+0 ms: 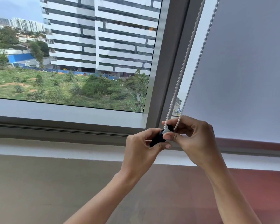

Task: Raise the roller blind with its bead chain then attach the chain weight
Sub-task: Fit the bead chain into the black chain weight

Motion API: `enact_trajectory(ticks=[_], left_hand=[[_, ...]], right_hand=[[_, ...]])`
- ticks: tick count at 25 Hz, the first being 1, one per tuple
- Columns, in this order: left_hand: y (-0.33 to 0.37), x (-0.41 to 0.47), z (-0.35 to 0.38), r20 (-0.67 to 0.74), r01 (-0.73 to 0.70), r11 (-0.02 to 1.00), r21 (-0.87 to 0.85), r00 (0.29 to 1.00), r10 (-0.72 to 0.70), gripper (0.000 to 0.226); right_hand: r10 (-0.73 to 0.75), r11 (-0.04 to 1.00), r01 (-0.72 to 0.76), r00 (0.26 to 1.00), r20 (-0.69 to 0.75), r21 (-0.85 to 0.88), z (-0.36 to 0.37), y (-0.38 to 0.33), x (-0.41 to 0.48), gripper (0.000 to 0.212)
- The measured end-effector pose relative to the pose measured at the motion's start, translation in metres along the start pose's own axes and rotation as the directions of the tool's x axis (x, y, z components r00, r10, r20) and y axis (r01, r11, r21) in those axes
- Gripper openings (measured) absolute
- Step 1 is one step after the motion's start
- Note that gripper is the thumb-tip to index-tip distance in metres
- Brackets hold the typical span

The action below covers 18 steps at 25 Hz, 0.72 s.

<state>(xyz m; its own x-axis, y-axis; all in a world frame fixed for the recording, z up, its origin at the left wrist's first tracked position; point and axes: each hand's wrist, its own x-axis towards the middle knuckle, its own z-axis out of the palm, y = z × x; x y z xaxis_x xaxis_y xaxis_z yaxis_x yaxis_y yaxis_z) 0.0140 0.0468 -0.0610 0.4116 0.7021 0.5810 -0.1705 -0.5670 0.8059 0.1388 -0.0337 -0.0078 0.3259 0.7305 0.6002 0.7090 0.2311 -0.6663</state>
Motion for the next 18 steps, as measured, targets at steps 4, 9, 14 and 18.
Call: enact_trajectory(ticks=[4,9,14,18], left_hand=[[0.000,-0.005,0.004,-0.084,-0.141,0.972,0.188,0.984,0.159,0.034],[-0.001,-0.007,0.008,-0.100,-0.193,0.944,0.269,0.969,0.227,0.030],[-0.004,-0.004,0.007,-0.041,-0.070,0.993,0.092,0.996,0.074,0.020],[-0.009,-0.004,0.009,0.063,-0.016,1.000,0.005,0.998,0.016,0.018]], right_hand=[[-0.016,1.000,0.015,0.998,-0.067,-0.011,0.004,0.001,-0.006,0.027],[0.005,1.000,-0.006,0.996,-0.088,-0.015,0.006,0.004,-0.009,0.024],[0.007,0.998,-0.006,1.000,-0.015,0.058,0.009,0.010,-0.012,0.024],[0.041,0.990,-0.037,0.999,-0.020,0.137,0.013,0.016,-0.016,0.028]])
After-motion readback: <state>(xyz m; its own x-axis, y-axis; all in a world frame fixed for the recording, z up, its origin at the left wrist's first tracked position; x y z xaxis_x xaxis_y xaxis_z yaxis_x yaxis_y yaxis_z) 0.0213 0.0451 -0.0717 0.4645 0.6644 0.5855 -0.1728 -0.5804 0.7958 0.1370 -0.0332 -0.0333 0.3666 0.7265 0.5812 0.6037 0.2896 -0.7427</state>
